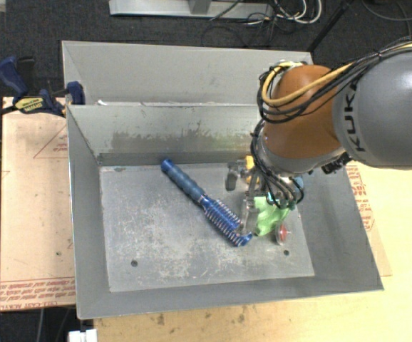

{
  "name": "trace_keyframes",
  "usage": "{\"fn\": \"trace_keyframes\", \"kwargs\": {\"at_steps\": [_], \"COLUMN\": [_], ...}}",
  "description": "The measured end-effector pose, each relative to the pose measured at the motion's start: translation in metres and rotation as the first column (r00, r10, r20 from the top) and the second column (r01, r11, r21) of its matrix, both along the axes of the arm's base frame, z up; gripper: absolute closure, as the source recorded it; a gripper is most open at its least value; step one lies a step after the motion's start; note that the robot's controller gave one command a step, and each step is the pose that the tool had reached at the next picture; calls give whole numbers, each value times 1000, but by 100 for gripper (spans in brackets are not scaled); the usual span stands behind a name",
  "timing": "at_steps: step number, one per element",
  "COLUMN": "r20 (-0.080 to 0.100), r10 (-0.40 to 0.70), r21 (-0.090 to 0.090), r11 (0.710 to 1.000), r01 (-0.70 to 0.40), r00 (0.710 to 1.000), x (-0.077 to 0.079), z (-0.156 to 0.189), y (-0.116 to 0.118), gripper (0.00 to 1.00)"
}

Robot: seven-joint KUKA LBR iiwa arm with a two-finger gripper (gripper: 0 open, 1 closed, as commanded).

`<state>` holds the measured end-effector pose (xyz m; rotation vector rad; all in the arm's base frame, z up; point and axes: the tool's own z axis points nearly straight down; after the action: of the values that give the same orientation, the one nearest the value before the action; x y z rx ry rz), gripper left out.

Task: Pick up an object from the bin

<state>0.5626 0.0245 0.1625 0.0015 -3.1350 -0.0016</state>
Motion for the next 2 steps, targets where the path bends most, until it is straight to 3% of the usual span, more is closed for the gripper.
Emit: {"fn": "trace_keyframes", "kwargs": {"at_steps": [1, 2], "r20": [6, 6], "r10": [-99, -98], "r21": [0, 0], "r11": [995, 995], "r01": [99, 98], "r00": [995, 995], "x": [-7, -6], "z": [-95, -93], "y": [6, 6], "gripper": [0, 100]}}
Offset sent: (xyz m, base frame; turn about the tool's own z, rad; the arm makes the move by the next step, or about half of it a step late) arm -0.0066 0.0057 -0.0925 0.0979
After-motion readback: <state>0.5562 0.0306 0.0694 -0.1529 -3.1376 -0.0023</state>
